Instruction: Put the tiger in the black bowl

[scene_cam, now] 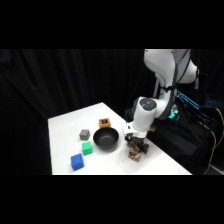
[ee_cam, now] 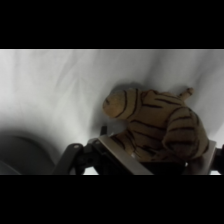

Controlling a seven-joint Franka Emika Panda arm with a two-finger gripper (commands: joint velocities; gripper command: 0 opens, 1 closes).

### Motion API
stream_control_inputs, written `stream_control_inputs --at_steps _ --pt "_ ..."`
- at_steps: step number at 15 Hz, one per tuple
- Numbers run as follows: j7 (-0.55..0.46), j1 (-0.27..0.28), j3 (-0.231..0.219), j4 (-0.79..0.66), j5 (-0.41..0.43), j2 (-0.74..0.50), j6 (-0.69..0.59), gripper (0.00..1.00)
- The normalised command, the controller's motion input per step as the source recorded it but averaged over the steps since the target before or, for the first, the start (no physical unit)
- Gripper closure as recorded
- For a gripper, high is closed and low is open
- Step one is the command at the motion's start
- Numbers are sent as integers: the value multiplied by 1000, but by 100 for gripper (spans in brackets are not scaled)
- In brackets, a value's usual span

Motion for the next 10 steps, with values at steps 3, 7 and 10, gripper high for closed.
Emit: stream_control_inputs --at_steps 3,7,10 --pt "42 22 -61 138 -33 89 80 61" --pt "48 29 -48 65 -23 -55 1 90" --pt "-55 -78 78 1 121 -229 -166 91"
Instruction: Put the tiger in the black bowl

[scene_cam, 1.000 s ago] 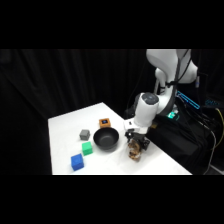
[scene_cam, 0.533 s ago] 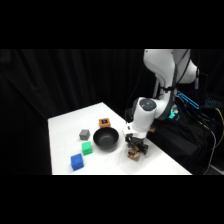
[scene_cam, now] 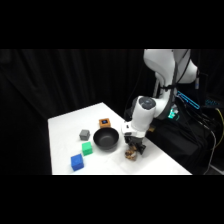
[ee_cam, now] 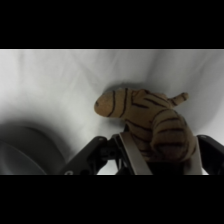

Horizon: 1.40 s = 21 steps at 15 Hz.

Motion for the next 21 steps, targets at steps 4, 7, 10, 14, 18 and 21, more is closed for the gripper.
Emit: stream_control_inputs --at_steps 4,7,10,14,18,21 --pt "-172 -154 177 -29 250 -377 -322 97" --pt "-431 65 -42 12 506 -416 -363 94" --pt "-317 -5 -56 85 293 -354 -382 95" --pt "-303 -126 -78 183 186 -220 -323 95" --pt "-401 -229 -85 264 260 -39 -227 95" --pt "-333 -172 -53 262 247 109 -117 95"
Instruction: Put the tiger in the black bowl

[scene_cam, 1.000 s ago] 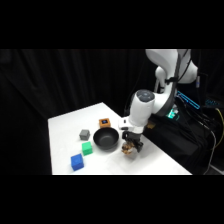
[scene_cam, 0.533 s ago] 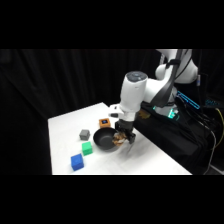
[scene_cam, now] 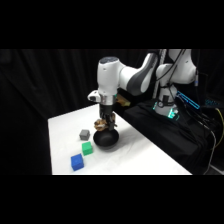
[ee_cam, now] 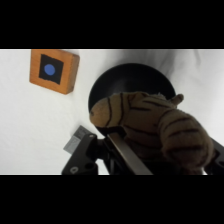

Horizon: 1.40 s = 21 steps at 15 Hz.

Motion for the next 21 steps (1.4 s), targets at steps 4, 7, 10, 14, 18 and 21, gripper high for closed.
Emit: stream_control_inputs --at_steps 4,7,10,14,18,21 --pt "-215 -55 14 160 221 204 -1 95" --pt "-146 22 60 55 185 229 87 95" --pt "-169 21 53 47 179 158 157 70" --pt "-180 15 -10 -13 93 33 308 46" --pt "-111 56 -111 -103 -53 -149 241 12" --pt "-58 97 -118 -211 -105 -441 -33 0"
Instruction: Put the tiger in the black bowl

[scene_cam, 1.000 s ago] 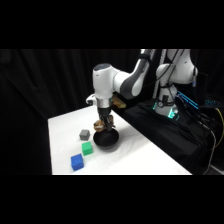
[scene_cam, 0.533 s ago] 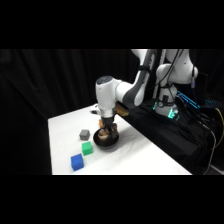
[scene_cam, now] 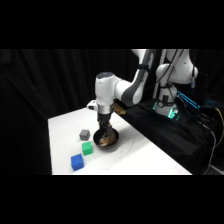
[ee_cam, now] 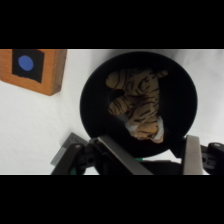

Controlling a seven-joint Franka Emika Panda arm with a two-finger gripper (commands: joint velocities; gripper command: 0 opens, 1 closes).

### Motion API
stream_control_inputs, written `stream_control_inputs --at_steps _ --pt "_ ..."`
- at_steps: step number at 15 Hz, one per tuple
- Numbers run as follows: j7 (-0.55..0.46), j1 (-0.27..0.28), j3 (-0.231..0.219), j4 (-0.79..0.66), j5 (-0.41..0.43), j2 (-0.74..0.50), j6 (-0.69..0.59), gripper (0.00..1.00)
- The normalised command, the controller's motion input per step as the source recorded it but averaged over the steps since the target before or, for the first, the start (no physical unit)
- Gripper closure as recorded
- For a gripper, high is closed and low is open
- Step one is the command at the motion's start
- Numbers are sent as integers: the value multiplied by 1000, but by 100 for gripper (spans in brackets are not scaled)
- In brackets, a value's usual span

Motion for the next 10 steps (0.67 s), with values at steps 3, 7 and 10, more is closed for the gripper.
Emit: stream_control_inputs --at_steps 3,7,10 --pt "-40 94 -57 -233 -78 -634 -316 0" --pt "-139 8 44 -129 102 -624 -510 0" --pt "-257 -20 56 -25 253 -378 -438 0"
